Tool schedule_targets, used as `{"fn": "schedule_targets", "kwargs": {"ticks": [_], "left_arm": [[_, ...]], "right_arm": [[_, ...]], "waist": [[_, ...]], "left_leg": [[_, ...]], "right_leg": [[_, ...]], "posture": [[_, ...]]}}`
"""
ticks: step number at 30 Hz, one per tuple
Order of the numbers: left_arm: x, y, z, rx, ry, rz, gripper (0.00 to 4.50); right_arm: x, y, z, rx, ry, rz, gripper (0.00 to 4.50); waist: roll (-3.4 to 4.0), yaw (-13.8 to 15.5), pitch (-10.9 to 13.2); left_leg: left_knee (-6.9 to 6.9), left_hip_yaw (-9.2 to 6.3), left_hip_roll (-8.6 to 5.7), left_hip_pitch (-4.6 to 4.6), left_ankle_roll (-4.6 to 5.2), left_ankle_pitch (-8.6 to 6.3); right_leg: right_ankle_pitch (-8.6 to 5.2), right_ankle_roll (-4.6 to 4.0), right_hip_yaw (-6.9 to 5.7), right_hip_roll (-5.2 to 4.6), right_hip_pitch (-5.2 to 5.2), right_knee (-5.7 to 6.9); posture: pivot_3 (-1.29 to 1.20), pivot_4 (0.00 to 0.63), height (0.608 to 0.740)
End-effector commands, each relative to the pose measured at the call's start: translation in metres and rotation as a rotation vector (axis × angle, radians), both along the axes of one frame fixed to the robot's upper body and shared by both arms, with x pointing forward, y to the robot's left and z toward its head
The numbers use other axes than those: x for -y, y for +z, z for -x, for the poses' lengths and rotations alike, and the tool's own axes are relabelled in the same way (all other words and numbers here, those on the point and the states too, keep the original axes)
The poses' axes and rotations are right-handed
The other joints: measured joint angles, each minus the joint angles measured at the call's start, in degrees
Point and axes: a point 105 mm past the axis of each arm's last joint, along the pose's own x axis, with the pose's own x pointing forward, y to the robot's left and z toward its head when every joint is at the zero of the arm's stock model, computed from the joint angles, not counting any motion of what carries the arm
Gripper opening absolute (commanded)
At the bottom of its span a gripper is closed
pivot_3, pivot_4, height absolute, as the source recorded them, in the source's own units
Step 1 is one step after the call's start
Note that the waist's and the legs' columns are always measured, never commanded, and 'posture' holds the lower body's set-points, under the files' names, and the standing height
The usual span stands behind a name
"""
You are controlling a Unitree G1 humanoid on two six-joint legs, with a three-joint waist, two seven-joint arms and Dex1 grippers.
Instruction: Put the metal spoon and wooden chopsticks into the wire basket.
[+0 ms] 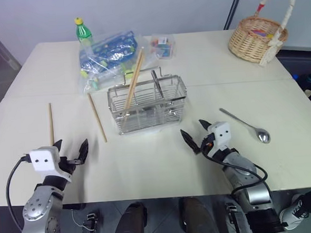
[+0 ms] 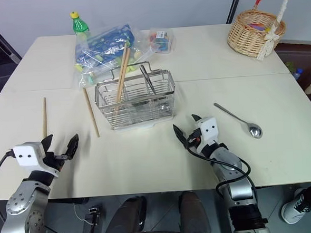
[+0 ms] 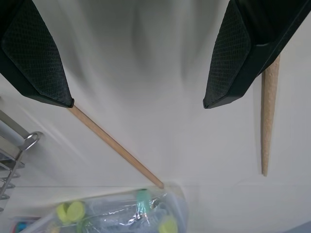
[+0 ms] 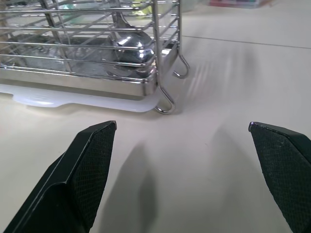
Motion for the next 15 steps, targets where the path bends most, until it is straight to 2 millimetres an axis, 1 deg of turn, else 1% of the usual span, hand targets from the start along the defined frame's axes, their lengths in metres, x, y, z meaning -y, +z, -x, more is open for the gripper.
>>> {"fn": "schedule_targets", "kwargs": {"ticks": [1,15], "left_arm": [[0.003,0.0114,0.0003,0.05,-0.004,-0.028,4.49],[0.0062,0.0155,0.0003,0.062,-0.015,-0.02,4.49]], "right_arm": [[-0.0028,0.0102,-0.0019,0.05,0.016,-0.006,4.5],[-0.005,0.0115,-0.0069,0.053,0.029,-0.003,4.5]], "waist": [[0.0,0.01,0.0],[0.0,0.02,0.0]], "left_leg": [[0.0,0.0,0.0,0.0,0.0,0.0],[0.0,0.0,0.0,0.0,0.0,0.0]], "right_leg": [[0.0,0.0,0.0,0.0,0.0,0.0],[0.0,0.0,0.0,0.0,0.0,0.0]], "posture": [[0.0,0.15,0.74],[0.0,0.15,0.74]]}}
